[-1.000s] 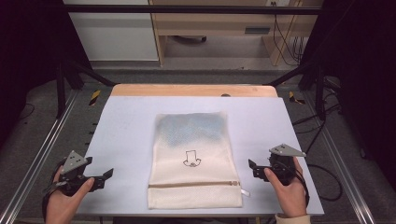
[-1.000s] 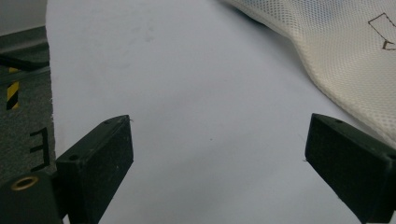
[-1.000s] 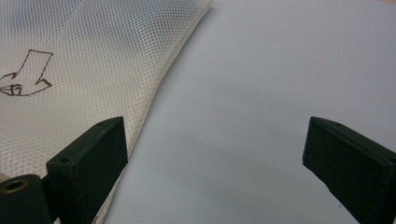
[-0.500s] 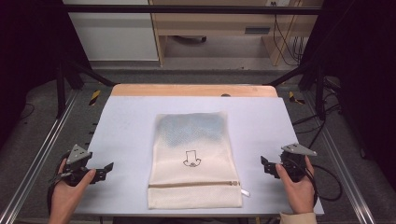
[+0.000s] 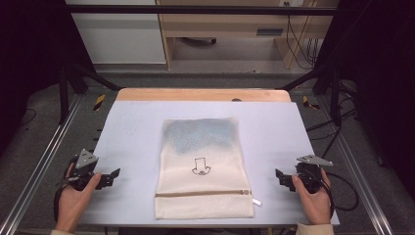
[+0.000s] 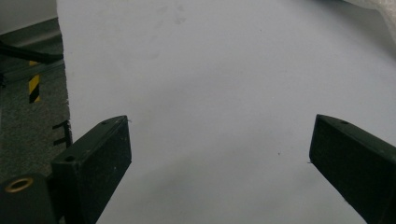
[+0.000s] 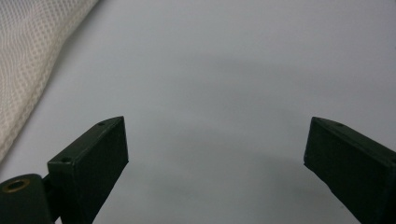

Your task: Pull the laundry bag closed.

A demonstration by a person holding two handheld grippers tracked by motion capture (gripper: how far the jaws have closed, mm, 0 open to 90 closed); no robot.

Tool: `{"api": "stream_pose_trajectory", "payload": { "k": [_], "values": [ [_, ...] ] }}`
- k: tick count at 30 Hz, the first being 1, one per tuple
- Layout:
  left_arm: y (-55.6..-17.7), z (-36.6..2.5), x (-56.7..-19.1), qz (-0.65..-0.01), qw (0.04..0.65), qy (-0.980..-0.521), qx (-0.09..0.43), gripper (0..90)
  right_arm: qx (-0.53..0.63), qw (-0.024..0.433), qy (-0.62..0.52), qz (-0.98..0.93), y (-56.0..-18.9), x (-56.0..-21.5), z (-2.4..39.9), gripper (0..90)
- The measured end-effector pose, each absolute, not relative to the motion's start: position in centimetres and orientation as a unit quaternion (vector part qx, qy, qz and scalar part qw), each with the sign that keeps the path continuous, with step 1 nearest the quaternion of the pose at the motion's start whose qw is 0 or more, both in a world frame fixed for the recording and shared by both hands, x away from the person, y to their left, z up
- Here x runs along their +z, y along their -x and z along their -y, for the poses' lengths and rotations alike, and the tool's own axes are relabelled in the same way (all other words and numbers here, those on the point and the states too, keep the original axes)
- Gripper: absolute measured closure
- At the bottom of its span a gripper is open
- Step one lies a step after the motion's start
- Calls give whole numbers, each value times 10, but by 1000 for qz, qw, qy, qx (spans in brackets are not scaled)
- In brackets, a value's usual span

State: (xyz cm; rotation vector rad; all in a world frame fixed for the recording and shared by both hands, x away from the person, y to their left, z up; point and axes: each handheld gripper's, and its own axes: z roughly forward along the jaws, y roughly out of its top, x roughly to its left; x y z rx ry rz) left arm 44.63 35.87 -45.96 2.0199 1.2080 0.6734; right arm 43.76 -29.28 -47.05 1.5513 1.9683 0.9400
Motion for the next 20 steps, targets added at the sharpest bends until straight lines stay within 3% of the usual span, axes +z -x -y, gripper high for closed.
{"api": "stream_pose_trajectory", "payload": {
  "k": [20],
  "values": [
    [-447,-336,-474,-436,362,-781,262,52,345,266,-521,-734,-434,-482,278,79]
  ]
}}
